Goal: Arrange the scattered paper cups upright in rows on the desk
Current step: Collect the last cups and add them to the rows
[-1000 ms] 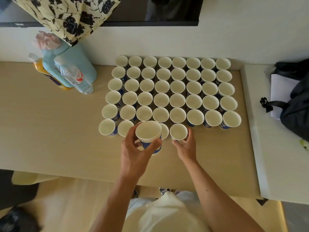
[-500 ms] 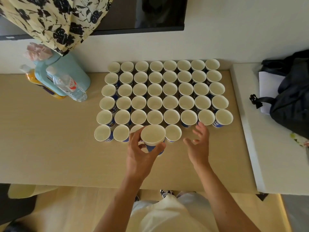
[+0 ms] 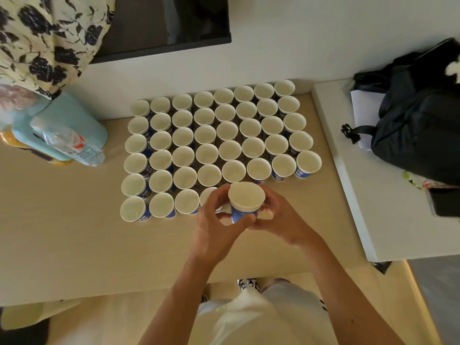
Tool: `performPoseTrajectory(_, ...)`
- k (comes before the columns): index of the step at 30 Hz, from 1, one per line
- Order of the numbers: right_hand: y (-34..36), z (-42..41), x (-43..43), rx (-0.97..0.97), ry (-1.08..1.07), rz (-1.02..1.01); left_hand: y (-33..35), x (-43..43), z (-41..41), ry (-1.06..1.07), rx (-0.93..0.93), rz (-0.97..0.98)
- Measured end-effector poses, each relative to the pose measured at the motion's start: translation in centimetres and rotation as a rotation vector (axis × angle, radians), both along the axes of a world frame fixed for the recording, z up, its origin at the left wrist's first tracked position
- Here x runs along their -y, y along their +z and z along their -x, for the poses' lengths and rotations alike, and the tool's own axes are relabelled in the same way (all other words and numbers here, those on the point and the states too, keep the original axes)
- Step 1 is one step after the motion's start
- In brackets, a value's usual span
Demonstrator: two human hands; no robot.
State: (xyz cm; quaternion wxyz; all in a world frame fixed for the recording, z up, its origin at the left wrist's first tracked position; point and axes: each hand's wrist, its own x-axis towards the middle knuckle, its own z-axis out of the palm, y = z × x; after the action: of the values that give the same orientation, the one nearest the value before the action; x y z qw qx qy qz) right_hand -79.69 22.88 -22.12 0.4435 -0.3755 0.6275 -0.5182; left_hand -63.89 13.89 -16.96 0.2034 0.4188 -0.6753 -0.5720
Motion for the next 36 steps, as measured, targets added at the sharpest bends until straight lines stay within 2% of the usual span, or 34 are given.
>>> performPoseTrajectory(5,-3.0,0.3,-0.9,0.016,-0.323,-0.061,-0.1,-0.3,-0.8,0.055,0.013,-0.051)
performPoseTrajectory(7,-4.5,0.6,-1.0,-0.022,-0.391,-0.105,-0.2,-0.3,-1.2,0.081,0.009,-0.072)
performPoseTrajectory(13,-8.9,1.0,-0.3,-0.16,-0.46,-0.19,-0.5,-0.2,-1.9,0.144,0.014,-0.086)
performPoseTrajectory(19,-10.5,0.7,0.2,-0.224,-0.498,-0.212,-0.5,0.1,-2.4,0.164,0.022,-0.098)
performPoseTrajectory(36,-11.2,1.5,0.7,-0.143,-0.496,-0.223,-0.7,0.1,-2.1,0.152,0.024,-0.135)
